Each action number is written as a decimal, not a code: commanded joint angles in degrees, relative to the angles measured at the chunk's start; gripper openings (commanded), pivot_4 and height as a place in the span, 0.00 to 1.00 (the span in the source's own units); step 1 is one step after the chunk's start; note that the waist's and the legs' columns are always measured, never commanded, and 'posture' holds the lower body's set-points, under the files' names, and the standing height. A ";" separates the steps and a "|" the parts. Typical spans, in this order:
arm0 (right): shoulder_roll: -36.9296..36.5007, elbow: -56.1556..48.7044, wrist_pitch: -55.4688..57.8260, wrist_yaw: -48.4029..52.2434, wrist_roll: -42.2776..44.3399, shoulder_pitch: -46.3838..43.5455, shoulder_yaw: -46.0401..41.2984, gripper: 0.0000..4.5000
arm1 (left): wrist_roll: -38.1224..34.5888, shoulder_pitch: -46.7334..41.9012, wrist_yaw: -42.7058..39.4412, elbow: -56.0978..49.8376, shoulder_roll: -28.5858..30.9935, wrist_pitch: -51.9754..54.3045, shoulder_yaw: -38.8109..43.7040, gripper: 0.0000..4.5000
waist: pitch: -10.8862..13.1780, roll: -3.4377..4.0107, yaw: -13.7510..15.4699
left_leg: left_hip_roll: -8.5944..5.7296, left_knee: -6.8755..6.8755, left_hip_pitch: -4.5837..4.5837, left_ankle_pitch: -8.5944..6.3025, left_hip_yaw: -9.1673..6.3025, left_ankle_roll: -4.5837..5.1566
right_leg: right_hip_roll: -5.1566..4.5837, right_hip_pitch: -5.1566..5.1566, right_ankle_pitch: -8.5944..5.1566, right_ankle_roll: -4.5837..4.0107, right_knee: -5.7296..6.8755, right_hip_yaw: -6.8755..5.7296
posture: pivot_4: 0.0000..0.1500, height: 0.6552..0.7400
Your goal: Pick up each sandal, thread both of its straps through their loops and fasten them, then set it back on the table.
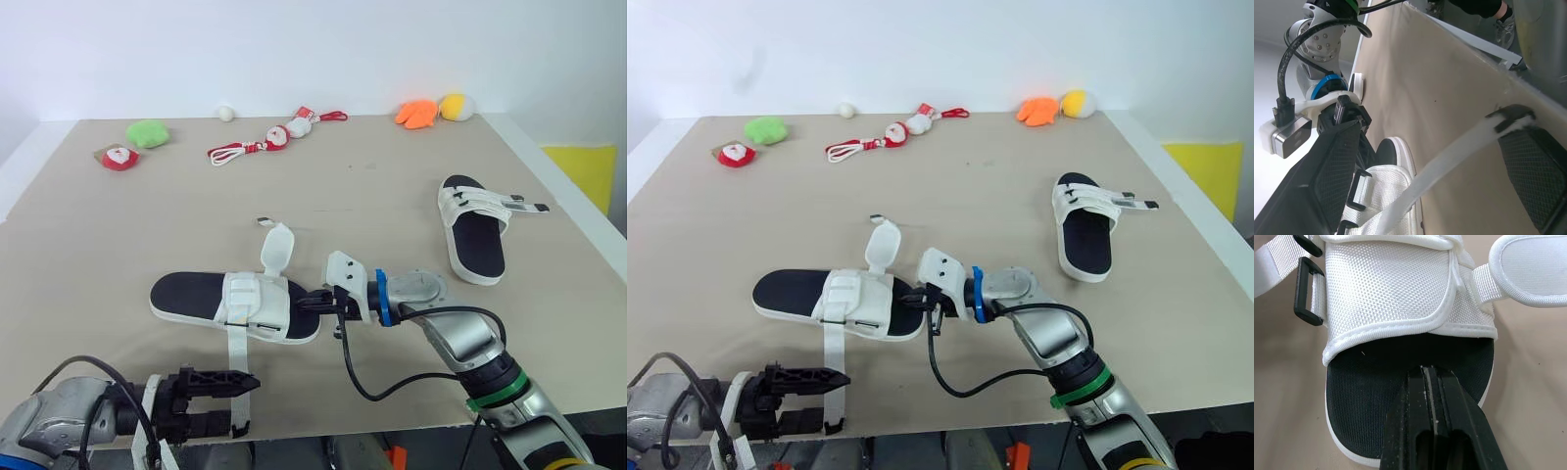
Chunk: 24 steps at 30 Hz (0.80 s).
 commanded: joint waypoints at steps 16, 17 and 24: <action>0.13 -0.71 0.85 -0.75 -0.01 0.70 0.47 0.00 | 0.44 3.99 5.26 -3.31 1.63 1.81 -2.99 0.01 | -0.10 0.19 0.02 | -0.02 0.01 0.09 0.01 0.04 0.01 | -0.01 0.06 -0.06 -0.11 0.00 0.06 | 1.00 1.00; 0.16 -0.66 0.84 -0.79 -0.03 0.66 0.49 0.00 | -0.75 4.17 5.65 -4.17 2.03 2.33 -3.23 0.01 | -0.10 0.20 0.02 | -0.02 0.01 0.10 0.01 0.03 0.01 | -0.01 0.07 -0.06 -0.11 0.00 0.06 | 1.00 1.00; 0.15 0.42 -0.58 -0.96 -1.13 0.45 1.14 0.00 | -17.54 2.39 5.71 -15.60 7.37 16.66 -6.34 0.01 | -0.09 0.18 0.04 | 0.00 0.03 0.09 0.02 0.01 0.03 | 0.02 0.07 -0.04 -0.08 0.02 0.05 | 1.00 1.00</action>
